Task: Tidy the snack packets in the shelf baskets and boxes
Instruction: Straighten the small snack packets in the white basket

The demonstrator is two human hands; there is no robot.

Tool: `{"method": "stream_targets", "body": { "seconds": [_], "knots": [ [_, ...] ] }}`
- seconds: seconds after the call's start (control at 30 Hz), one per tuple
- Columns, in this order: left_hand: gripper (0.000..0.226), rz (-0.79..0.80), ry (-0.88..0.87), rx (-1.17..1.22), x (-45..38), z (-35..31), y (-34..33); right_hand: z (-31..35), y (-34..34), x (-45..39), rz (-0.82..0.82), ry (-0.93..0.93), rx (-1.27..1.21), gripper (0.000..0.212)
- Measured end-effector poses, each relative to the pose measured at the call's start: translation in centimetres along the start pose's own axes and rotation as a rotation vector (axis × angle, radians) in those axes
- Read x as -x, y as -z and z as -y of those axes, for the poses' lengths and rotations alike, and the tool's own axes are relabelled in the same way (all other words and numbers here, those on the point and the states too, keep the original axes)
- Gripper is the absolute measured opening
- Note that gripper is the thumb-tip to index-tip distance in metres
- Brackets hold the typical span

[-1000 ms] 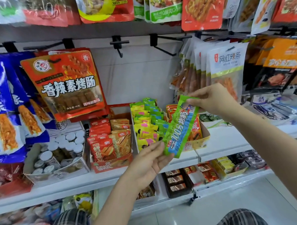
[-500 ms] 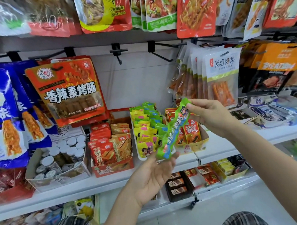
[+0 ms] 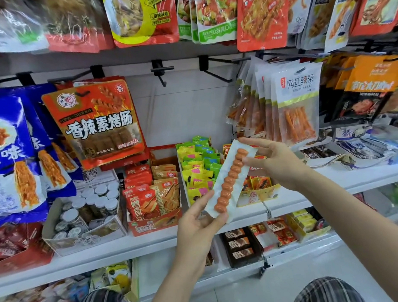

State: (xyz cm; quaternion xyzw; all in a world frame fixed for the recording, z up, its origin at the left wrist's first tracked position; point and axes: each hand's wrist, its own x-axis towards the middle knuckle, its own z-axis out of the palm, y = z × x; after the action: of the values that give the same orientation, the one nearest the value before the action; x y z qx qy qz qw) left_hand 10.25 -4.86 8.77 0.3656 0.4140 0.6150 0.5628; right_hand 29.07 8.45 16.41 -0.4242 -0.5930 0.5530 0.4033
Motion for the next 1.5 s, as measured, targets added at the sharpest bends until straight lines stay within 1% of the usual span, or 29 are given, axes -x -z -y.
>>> {"method": "stream_targets", "body": {
  "seconds": [0.07,0.13,0.2,0.23,0.27,0.33,0.37,0.4,0.43,0.5,0.53,0.57,0.67,0.7,0.77,0.83,0.87,0.97,1.0,1.03,1.1,1.13,1.17,1.23,1.33,1.43,1.5],
  "knots": [
    [0.056,-0.006,-0.005,-0.017,0.0,0.0,0.2,0.2,-0.1,0.0,0.008,0.009,0.017,0.046],
    [0.063,-0.005,-0.019,-0.017,-0.1,0.0,0.2,0.2,-0.1,-0.2,0.012,0.017,0.01,0.046],
    [0.066,0.024,0.032,0.09,-0.2,0.0,0.2,0.2,-0.1,-0.1,0.029,0.026,-0.018,0.047],
    [0.061,0.053,0.114,0.197,-0.3,-0.2,0.1,0.3,-0.2,0.0,0.043,0.037,-0.039,0.049],
    [0.057,0.092,0.234,0.32,-0.4,-0.7,-0.1,0.3,-0.2,0.0,0.061,0.049,-0.066,0.053],
    [0.069,0.156,0.463,0.558,-0.7,-1.4,-0.2,0.3,-0.2,0.3,0.095,0.074,-0.12,0.06],
    [0.068,0.175,0.519,0.634,-0.8,-1.5,-0.1,0.4,-0.3,0.3,0.106,0.092,-0.149,0.059],
    [0.061,0.181,0.545,0.664,-0.8,-1.6,-0.1,0.5,-0.3,0.4,0.114,0.113,-0.179,0.056],
    [0.053,0.18,0.535,0.659,-0.8,-1.5,-0.1,0.5,-0.2,0.4,0.12,0.13,-0.204,0.053],
    [0.043,0.172,0.458,0.608,-0.8,-1.2,-0.1,0.7,0.1,0.6,0.135,0.136,-0.214,0.047],
    [0.039,0.161,0.407,0.555,-0.9,-1.0,-0.2,0.9,0.4,0.8,0.148,0.119,-0.205,0.044],
    [0.037,0.146,0.329,0.443,-1.0,-0.8,-0.2,1.1,0.7,0.9,0.165,0.088,-0.19,0.04],
    [0.034,-0.016,0.016,-0.16,-1.6,-0.6,-0.2,2.1,1.9,0.7,0.192,-0.034,-0.175,0.035],
    [0.034,-0.05,-0.075,-0.276,-1.8,-0.4,-0.1,2.5,2.3,0.6,0.188,-0.062,-0.167,0.036],
    [0.038,-0.071,-0.188,-0.357,-2.0,-0.2,-0.2,3.3,2.8,0.4,0.169,-0.094,-0.147,0.035],
    [0.04,-0.094,-0.227,-0.394,-2.3,0.2,-0.3,3.9,3.1,0.3,0.162,-0.102,-0.106,0.033],
    [0.04,-0.103,-0.241,-0.407,-2.5,0.4,-0.3,4.1,3.2,0.3,0.166,-0.077,-0.018,0.034],
    [0.042,-0.104,-0.31,-0.463,-3.3,0.9,-0.3,4.5,3.6,0.6,0.146,0.095,0.455,0.039],
    [0.043,-0.088,-0.352,-0.508,-3.6,0.9,-0.2,4.8,3.8,0.7,0.122,0.149,0.531,0.04],
    [0.044,-0.079,-0.414,-0.599,-4.0,0.9,0.0,5.1,3.9,0.8,0.095,0.189,0.529,0.038],
    [0.044,-0.127,-0.58,-0.909,-5.0,0.5,0.5,5.3,4.4,1.2,0.025,0.274,0.511,0.024],
    [0.043,-0.149,-0.643,-1.045,-5.6,0.2,0.9,5.2,4.7,1.4,-0.015,0.321,0.555,0.018],
    [0.04,-0.135,-0.666,-1.152,-6.3,-0.1,1.2,5.0,5.0,1.5,-0.048,0.353,0.629,0.017],
    [0.035,-0.012,-0.611,-1.333,-7.7,-0.7,1.4,4.4,5.2,1.7,-0.094,0.352,0.761,0.02],
    [0.03,0.182,-0.527,-1.558,-9.8,-0.9,1.1,3.5,4.9,1.7,-0.12,0.318,0.818,0.018],
    [0.025,0.235,-0.471,-1.578,-11.5,-1.3,1.0,2.5,3.9,1.6,-0.085,0.313,0.833,0.019],
    [0.024,0.245,-0.43,-1.559,-12.3,-1.7,1.0,1.8,3.0,1.3,-0.104,0.328,0.851,0.018]
  ]
}}
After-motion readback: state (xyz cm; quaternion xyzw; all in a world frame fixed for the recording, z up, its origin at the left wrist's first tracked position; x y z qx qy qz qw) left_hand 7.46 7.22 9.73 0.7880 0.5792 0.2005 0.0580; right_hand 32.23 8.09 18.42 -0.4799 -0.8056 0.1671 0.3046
